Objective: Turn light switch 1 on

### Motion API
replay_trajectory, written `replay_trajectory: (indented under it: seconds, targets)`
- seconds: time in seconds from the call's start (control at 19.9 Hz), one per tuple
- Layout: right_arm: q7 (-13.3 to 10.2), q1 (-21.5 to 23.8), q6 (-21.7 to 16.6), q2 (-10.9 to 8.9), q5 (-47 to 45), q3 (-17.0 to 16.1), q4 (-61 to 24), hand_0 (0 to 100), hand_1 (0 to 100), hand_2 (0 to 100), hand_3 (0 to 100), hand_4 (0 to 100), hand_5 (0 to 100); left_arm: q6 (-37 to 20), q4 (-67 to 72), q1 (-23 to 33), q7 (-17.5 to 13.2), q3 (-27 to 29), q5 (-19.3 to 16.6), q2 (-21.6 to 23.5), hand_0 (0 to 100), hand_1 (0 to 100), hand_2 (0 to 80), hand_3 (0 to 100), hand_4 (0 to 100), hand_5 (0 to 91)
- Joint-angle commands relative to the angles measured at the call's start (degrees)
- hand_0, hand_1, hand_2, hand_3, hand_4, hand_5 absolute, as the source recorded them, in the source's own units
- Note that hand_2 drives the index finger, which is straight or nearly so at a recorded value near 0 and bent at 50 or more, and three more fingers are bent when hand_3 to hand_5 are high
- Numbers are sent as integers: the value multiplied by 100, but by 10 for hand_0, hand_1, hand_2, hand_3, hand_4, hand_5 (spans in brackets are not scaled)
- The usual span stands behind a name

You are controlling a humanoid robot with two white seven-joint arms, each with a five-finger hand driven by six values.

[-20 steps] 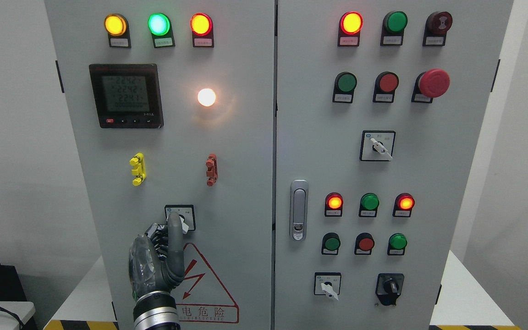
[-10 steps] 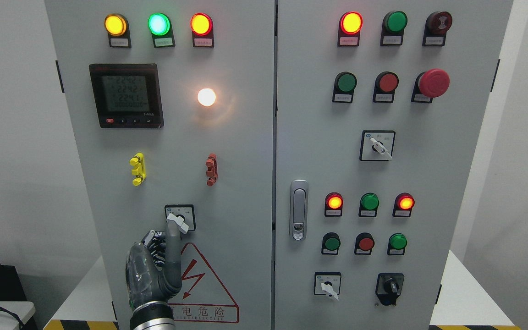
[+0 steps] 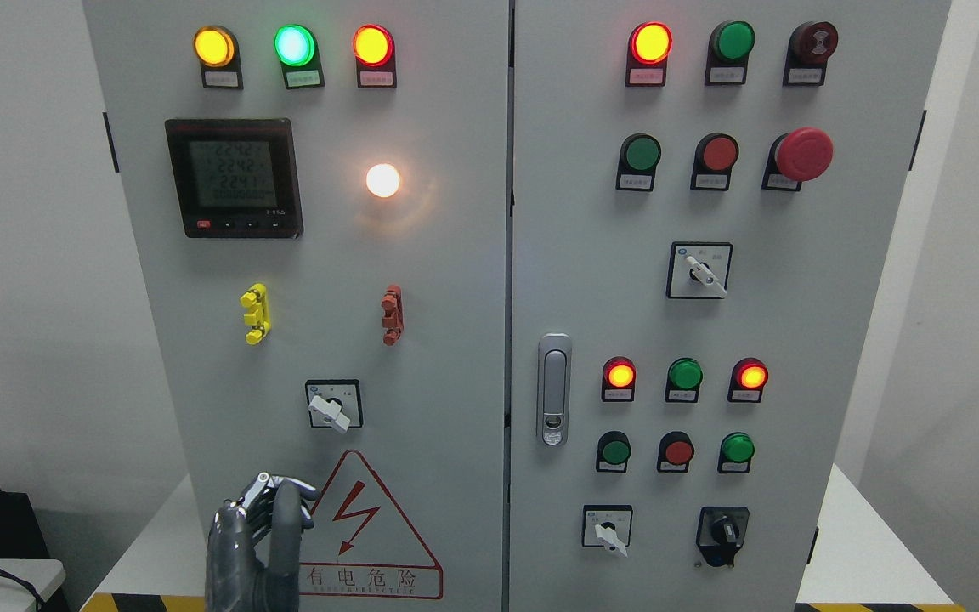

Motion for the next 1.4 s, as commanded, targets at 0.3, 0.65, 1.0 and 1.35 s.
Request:
replay_trajectory:
  seconds: [0.3,0.65,1.0,1.35]
  targets:
    - [7,0,0,-1,-97,0,4,120,389,0,0,0,0,-1099,1921,1601,-944,3395,1183,573,29,0,140,426,528,284]
    - [7,0,0,-1,-106,0,4,120,389,0,0,0,0,-1258,4398,1963,-856,4108,1131,811,219,0,0,157,297,172]
    - [7,0,0,-1,-97,0,-5,120,389,0,0,0,0,-1205,7474,2042,-918,3811,640,1101,322,0,0,21,165,94]
    - [8,0,0,-1,-97,0,4,120,389,0,0,0,0,-1187,9436,1989,-1128,2406,568,1057,383,0,0,0,90,51]
